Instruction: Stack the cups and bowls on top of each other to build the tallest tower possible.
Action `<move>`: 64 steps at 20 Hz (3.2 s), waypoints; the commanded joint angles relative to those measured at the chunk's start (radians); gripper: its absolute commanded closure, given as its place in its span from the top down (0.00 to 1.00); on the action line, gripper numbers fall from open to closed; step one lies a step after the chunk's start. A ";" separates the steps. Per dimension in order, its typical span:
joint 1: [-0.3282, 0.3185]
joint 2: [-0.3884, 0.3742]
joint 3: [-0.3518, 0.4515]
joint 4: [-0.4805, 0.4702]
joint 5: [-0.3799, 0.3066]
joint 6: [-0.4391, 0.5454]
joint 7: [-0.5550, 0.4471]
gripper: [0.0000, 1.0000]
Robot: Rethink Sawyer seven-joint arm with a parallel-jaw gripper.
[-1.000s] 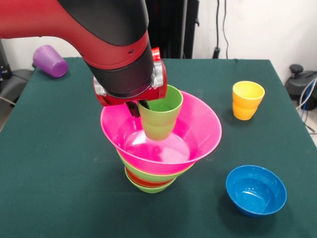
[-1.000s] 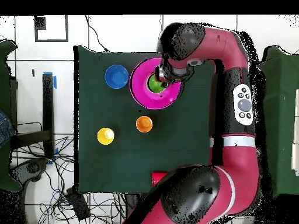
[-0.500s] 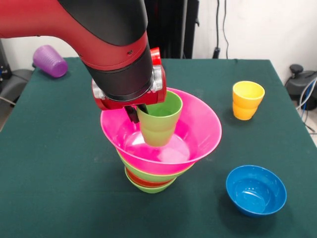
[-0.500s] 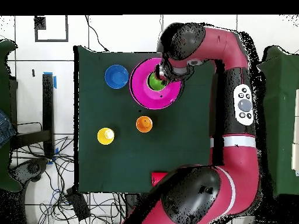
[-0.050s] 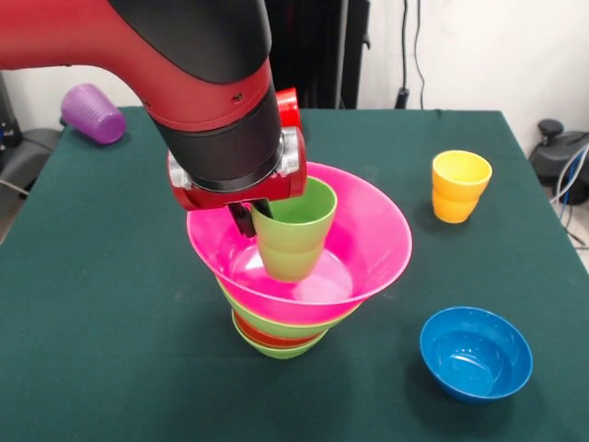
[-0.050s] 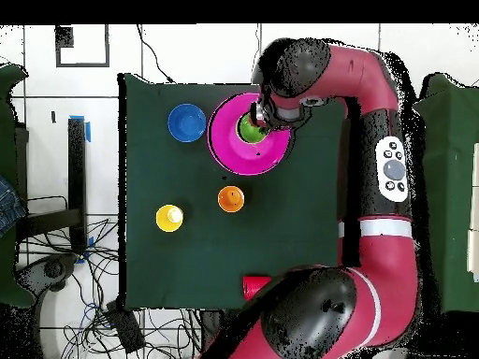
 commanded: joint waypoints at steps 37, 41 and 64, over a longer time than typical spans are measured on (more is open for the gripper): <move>-0.037 -0.013 -0.013 0.184 -0.018 -0.115 -0.180 0.00; -0.036 -0.011 -0.015 0.187 -0.019 -0.127 -0.173 0.00; -0.013 0.020 -0.014 0.129 -0.023 -0.106 -0.161 0.00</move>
